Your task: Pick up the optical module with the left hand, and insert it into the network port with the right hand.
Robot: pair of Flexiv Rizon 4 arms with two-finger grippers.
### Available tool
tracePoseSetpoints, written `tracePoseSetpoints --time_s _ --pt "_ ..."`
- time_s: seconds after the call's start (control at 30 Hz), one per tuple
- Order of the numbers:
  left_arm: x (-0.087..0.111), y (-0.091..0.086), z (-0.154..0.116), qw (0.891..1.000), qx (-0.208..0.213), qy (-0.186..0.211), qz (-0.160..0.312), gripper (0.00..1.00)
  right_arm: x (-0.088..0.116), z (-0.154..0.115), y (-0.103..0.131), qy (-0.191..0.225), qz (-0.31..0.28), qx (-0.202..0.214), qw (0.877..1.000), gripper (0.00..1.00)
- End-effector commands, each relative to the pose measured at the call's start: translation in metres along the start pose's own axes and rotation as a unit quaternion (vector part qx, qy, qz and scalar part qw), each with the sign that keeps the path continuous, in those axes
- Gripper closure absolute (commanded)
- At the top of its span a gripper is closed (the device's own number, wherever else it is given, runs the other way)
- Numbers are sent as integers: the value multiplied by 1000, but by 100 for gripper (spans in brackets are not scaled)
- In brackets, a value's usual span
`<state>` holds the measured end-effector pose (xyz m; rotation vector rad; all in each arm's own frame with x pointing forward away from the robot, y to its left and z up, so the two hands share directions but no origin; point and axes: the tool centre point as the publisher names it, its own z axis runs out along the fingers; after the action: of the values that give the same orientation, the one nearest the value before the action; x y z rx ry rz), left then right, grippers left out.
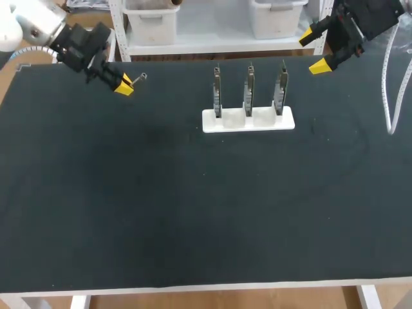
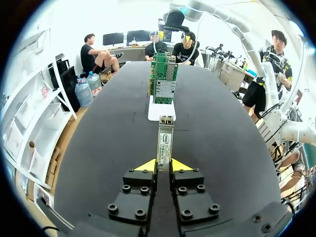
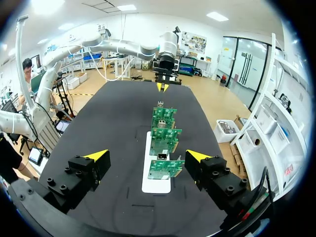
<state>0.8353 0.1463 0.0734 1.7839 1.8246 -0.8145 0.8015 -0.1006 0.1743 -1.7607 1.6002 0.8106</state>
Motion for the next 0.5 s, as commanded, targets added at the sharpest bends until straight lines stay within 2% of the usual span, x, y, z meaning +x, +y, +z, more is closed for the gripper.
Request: tracePoseSetpoints --time_s 0.03,0.1,0.2,0.37,0.5 --pt "0 -3 0 1000 -3 1 1 100 0 0 1 0 0 1 1000 0" --pt "0 -3 0 1000 -3 1 1 100 0 0 1 0 0 1 1000 0" --pt "-26 -12 -8 1000 -16 -10 5 100 0 0 1 0 0 1 1000 0" --pt "-73 -30 -12 999 -36 3 31 100 0 0 1 0 0 1 1000 0" --pt "-94 -40 -5 999 -28 -2 44 100 0 0 1 0 0 1 1000 0"
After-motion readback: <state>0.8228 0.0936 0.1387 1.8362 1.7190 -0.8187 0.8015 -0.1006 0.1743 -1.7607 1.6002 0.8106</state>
